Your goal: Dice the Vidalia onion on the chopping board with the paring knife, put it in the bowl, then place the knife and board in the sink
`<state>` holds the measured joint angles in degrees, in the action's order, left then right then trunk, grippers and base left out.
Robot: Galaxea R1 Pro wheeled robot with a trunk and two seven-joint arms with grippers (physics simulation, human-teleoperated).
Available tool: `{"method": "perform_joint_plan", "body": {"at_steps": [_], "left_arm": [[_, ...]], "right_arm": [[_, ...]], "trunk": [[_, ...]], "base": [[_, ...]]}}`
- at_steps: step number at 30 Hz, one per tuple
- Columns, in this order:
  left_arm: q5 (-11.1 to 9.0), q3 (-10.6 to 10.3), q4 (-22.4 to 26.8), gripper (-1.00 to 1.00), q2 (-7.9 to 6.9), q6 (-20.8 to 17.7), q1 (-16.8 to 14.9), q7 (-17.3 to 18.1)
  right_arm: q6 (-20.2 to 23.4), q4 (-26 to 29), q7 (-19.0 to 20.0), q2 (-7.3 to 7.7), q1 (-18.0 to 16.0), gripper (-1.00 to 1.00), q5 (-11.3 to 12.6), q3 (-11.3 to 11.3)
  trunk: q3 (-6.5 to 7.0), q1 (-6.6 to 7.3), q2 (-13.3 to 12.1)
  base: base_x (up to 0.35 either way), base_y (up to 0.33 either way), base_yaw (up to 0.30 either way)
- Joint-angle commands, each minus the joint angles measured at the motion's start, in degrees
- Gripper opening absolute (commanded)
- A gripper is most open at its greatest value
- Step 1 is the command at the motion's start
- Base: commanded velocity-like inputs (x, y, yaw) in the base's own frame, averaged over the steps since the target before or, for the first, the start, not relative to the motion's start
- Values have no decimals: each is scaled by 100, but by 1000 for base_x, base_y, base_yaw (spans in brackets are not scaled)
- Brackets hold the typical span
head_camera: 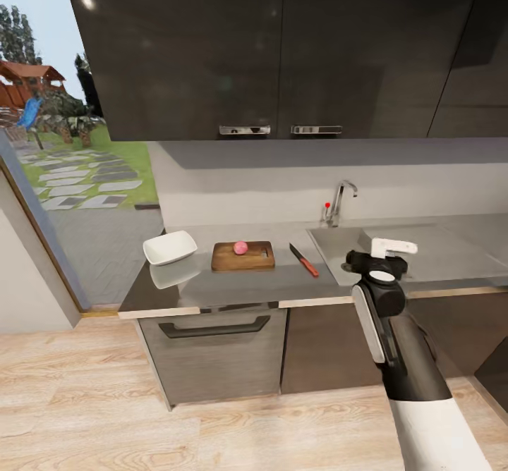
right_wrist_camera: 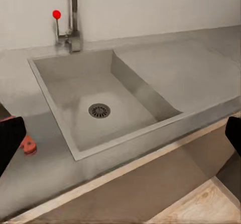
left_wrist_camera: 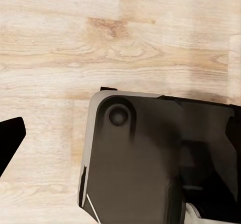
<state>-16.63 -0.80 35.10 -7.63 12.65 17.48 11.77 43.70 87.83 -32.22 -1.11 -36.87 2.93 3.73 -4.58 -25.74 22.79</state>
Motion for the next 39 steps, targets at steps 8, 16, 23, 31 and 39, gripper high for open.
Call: {"method": "perform_joint_plan", "body": {"at_steps": [8, 16, 23, 31, 39], "left_arm": [[-60, -8, 5, 100, -2, 0, 1, 27], [-60, -8, 5, 100, -2, 0, 1, 27], [-60, -8, -4, 100, -1, 0, 1, 27], [-60, -8, -54, 100, -1, 0, 1, 25], [-60, -8, -88, 100, -1, 0, 1, 18]], "right_arm": [[98, -544, 1154, -126, -97, 100, 34, 139], [100, -713, 1705, -86, -101, 100, 23, 134], [81, -723, 1865, -79, -101, 100, 23, 129], [62, -724, 2468, -26, -97, 100, 8, 109], [29, -829, 2561, -17, -87, 100, 13, 119]], "trunk": [[-12, -4, 13], [-12, -4, 13], [-12, -4, 13], [-12, -4, 13], [-12, -4, 13]], "base": [[170, -62, 0], [258, -52, 0], [264, -158, 0], [248, -205, 0], [42, -39, 0]]}}
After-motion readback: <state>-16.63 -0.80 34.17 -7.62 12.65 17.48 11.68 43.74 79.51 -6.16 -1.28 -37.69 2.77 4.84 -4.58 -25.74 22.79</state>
